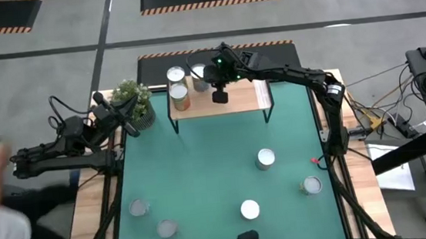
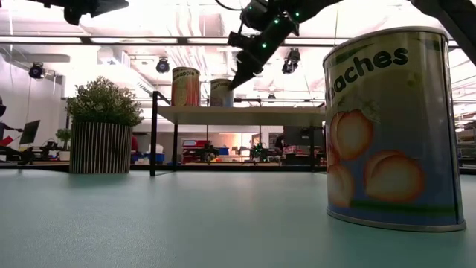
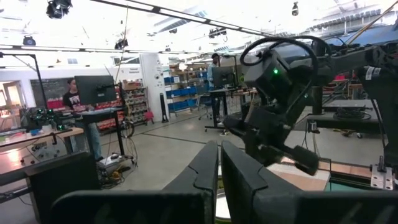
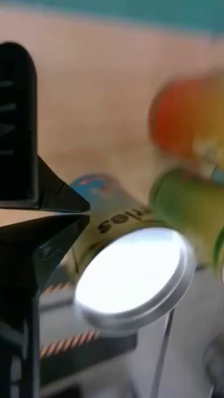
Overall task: Pick and place cans onto a shelf
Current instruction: Put the big canned cherries on the shelf
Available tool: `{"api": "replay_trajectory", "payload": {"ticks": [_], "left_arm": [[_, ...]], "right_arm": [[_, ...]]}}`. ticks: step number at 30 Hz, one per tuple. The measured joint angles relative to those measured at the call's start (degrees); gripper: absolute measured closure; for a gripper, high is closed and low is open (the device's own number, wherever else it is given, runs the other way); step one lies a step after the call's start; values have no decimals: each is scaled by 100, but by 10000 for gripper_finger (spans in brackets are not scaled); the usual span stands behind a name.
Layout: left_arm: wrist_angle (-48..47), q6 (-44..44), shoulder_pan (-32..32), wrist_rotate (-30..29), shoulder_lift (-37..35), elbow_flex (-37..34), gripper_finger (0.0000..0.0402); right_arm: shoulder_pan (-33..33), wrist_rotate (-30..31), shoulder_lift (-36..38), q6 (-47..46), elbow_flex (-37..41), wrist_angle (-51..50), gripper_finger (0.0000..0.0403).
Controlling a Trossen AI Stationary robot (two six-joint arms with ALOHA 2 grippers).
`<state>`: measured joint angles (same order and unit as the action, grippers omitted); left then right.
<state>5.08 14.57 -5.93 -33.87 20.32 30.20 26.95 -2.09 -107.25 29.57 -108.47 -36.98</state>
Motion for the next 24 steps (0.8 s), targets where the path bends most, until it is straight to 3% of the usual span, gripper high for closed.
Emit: {"api": "replay_trajectory", "payload": {"ticks": [3,6,13,18,24], "left_arm": [[0,0,0,-2,0,0,400],[0,0,0,0,0,0,400],[0,-2,-2,-2,0,0,400],[0,-2,0,-2,0,0,400],[2,-2,0,0,0,0,400]], "right_arm": [[43,652,28,120,0,5,394],[114,867,43,146,0,-47,394],[289,840,42,-55,0,-38,394],[364,270,-22,-291,43,223,394],[227,162,-163,-249,68,472,394]]}}
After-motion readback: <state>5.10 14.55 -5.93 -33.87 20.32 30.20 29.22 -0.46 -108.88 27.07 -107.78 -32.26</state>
